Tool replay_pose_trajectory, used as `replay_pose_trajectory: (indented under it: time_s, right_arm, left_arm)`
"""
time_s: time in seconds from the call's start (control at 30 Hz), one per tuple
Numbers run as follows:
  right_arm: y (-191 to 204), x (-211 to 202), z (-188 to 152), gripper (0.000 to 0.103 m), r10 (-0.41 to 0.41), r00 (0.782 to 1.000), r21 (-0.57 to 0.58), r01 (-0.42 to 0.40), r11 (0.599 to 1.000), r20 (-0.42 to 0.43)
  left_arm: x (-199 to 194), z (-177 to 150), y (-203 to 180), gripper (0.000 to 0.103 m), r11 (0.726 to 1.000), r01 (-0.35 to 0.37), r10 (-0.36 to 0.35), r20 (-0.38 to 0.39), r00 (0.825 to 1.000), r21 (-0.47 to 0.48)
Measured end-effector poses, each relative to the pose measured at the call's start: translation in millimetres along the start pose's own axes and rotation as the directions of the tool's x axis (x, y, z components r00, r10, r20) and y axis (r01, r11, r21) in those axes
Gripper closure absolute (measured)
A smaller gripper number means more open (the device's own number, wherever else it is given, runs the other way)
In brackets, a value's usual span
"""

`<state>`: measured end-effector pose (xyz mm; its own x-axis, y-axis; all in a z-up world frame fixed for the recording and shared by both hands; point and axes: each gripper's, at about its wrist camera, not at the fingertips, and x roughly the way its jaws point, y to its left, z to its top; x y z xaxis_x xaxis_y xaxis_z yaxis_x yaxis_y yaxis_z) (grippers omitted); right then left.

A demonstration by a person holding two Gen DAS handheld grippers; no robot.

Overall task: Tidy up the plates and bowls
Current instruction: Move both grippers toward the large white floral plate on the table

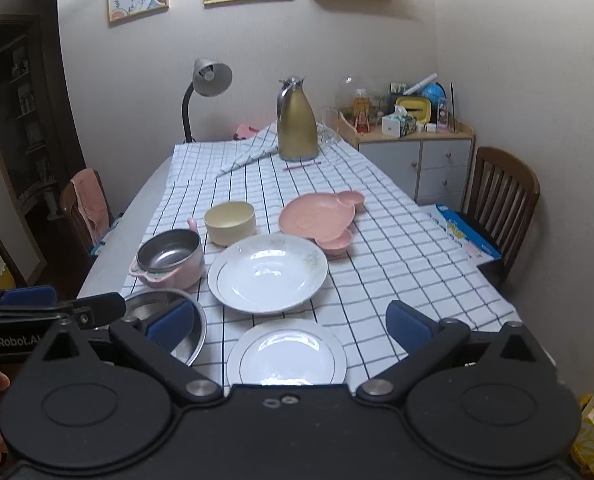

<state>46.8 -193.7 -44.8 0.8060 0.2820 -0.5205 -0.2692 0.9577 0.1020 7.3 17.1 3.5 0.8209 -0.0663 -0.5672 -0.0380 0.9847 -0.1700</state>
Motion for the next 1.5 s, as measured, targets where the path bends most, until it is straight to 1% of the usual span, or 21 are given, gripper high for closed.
replay_pose_trajectory:
  time_s: [0.23,0.5,0.73,1.13,1.33,1.5]
  right_arm:
    - [-2,3,-5,0.0,0.008,0.999,0.021,-0.007,1.0,-0.043]
    - [1,7,-8,0.0,0.022,0.996,0.028,-0.02,0.999,-0.082]
    - [3,5,-9,0.0,0.034,0.996,0.022,-0.033,0.999,-0.08]
    - [-1,11,-5,0.0,0.041,0.996,-0.003,-0.042,0.999,-0.076]
    - [-11,16,-2,0.0,0.038,0.996,-0.026,-0.041,0.999,-0.077]
    - [-27,27,1,0.0,0.05,0.994,-0.022,-0.053,0.998,-0.098]
  left_arm:
    - [4,-2,3,0.0,0.999,0.003,-0.004,-0.052,0.999,-0.033]
    - [0,-6,4,0.0,0.999,-0.009,0.006,-0.065,0.998,-0.042]
    - [-1,-7,4,0.0,0.999,-0.012,0.008,-0.074,0.997,-0.048]
    - [3,-6,0,0.0,0.997,-0.026,0.022,-0.057,0.998,-0.073]
    - [15,-4,-11,0.0,0.996,-0.032,0.026,-0.074,0.997,-0.08]
    - [31,0,-19,0.0,0.995,-0.039,0.031,-0.09,0.995,-0.093]
